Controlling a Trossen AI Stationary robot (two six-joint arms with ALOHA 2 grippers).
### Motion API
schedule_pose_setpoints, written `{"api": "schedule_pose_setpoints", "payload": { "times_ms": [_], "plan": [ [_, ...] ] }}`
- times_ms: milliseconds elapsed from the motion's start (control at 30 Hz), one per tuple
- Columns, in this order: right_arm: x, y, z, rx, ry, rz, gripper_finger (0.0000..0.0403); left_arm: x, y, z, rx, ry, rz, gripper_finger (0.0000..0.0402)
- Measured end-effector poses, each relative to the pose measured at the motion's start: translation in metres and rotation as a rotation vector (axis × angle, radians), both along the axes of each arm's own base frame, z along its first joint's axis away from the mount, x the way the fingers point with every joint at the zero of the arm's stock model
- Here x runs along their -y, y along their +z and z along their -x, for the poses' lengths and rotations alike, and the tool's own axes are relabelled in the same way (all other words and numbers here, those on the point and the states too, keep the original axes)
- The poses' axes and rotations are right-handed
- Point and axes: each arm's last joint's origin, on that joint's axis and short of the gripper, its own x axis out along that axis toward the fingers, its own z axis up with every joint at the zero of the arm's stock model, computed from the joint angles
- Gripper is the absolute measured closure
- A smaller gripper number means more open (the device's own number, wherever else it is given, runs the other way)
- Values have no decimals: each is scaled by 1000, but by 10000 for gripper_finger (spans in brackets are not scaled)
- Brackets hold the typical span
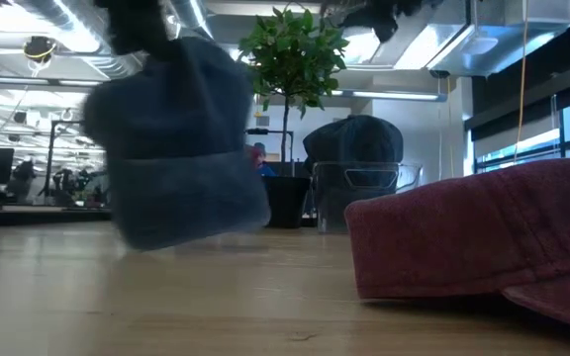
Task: Pick & Place hat
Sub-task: Put the blue cap into the right transparent bin
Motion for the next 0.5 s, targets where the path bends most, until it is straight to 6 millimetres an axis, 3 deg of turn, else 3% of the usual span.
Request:
{"api": "schedule_pose_setpoints", "payload": {
  "times_ms": [167,500],
  "plan": [
    [-11,16,-17,21,34,-43,176,-12,24,-28,-55,-123,-202,398],
    [-17,16,-64,-112,25,-200,176,-14,55,-83,-148,-266,-738,398]
  ]
}}
